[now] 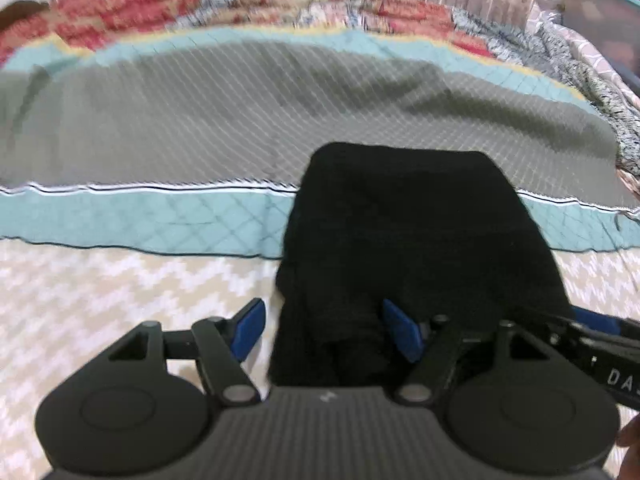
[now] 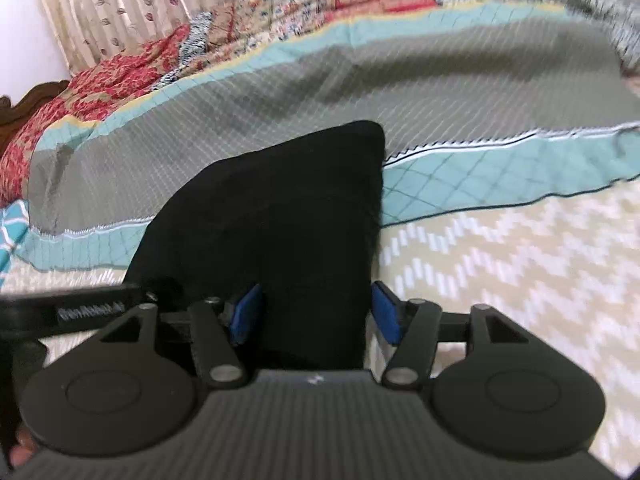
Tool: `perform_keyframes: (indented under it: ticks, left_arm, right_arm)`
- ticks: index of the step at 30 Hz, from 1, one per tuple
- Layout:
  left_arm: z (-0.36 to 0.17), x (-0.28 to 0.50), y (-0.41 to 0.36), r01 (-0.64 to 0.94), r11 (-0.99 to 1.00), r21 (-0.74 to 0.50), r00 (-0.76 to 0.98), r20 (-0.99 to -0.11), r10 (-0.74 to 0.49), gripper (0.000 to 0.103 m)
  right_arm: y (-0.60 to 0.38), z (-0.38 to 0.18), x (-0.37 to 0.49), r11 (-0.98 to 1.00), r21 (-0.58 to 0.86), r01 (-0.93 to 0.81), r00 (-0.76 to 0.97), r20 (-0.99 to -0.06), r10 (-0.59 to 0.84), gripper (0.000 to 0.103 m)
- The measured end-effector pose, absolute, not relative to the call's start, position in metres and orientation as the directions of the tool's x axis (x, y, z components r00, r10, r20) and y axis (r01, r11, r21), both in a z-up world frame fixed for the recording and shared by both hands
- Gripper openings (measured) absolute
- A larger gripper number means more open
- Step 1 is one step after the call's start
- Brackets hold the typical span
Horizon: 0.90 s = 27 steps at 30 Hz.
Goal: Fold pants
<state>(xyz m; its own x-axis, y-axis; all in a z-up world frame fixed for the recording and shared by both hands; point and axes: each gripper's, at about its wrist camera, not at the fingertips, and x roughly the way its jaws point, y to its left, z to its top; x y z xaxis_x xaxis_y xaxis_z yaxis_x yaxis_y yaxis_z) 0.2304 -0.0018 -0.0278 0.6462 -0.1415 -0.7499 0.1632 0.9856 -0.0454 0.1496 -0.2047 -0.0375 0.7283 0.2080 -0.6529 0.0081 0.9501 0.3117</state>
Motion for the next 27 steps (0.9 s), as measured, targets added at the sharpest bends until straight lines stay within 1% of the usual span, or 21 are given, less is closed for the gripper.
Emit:
perform_keyframes:
  ticks: [5, 6, 8, 10, 12, 15, 17, 18, 19, 23, 27]
  left_arm:
    - [-0.009, 0.161, 0.025, 0.132, 0.989, -0.07, 0.683, -0.717, -0.142, 0.073]
    - [-0.007, 0.146, 0.031, 0.122, 0.99, -0.074, 0.692, -0.709, -0.138, 0.074]
    - [-0.001, 0.118, 0.044, 0.092, 0.993, -0.077, 0.712, -0.692, -0.12, 0.082]
    - [0.0, 0.092, 0.057, 0.064, 0.995, -0.079, 0.726, -0.68, -0.101, 0.086]
    - [-0.001, 0.069, 0.066, 0.045, 0.997, -0.064, 0.731, -0.679, -0.077, 0.088]
    - [-0.003, 0.043, 0.075, 0.015, 0.999, -0.041, 0.731, -0.681, -0.039, 0.094]
    - [-0.006, 0.027, 0.077, 0.008, 0.999, -0.033, 0.737, -0.675, -0.028, 0.1]
    - [-0.007, 0.019, 0.077, 0.011, 0.999, -0.031, 0.739, -0.673, -0.029, 0.101]
    - [-0.008, 0.012, 0.077, 0.016, 0.999, -0.029, 0.737, -0.675, -0.031, 0.103]
    - [-0.009, -0.004, 0.071, 0.046, 0.999, -0.021, 0.717, -0.695, -0.047, 0.103]
    - [-0.007, -0.016, 0.066, 0.06, 0.998, -0.005, 0.725, -0.687, -0.047, 0.103]
  right_arm:
    - [-0.188, -0.034, 0.116, 0.984, 0.176, 0.038, 0.707, -0.7, 0.098, 0.07]
    - [-0.186, -0.034, 0.107, 0.986, 0.16, 0.047, 0.704, -0.705, 0.081, 0.074]
    - [-0.184, -0.032, 0.087, 0.986, 0.147, 0.074, 0.71, -0.703, 0.052, 0.08]
    - [-0.182, -0.03, 0.067, 0.984, 0.149, 0.099, 0.719, -0.694, 0.033, 0.087]
    - [-0.179, -0.029, 0.046, 0.985, 0.134, 0.109, 0.721, -0.693, 0.015, 0.088]
    - [-0.174, -0.028, 0.023, 0.988, 0.096, 0.12, 0.718, -0.696, -0.02, 0.089]
    - [-0.171, -0.027, 0.006, 0.989, 0.07, 0.127, 0.719, -0.694, -0.043, 0.093]
    - [-0.17, -0.026, 0.0, 0.99, 0.069, 0.123, 0.726, -0.686, -0.043, 0.098]
    - [-0.17, -0.025, -0.01, 0.99, 0.075, 0.12, 0.736, -0.676, -0.038, 0.098]
    - [-0.167, -0.023, -0.031, 0.991, 0.059, 0.117, 0.73, -0.682, -0.045, 0.099]
    - [-0.167, -0.02, -0.042, 0.989, 0.082, 0.12, 0.726, -0.687, -0.031, 0.099]
